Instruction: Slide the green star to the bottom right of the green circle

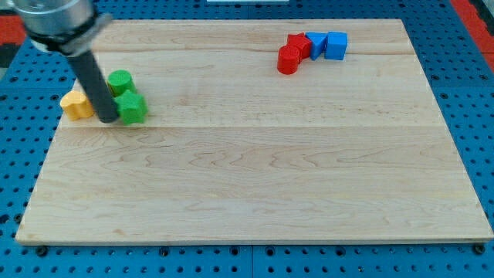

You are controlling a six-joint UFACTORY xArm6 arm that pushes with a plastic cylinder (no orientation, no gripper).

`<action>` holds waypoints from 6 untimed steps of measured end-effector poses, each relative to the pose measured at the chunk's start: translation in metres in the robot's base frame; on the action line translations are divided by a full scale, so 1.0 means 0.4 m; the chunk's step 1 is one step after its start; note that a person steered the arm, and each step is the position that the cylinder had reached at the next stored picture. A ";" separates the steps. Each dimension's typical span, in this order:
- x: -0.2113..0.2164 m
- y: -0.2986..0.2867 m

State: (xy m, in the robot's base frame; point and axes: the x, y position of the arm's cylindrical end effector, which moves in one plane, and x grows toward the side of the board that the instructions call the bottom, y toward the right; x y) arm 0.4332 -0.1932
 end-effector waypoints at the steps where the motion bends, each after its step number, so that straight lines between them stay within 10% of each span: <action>1: 0.027 0.030; 4: -0.090 1.019; 6: -0.187 1.337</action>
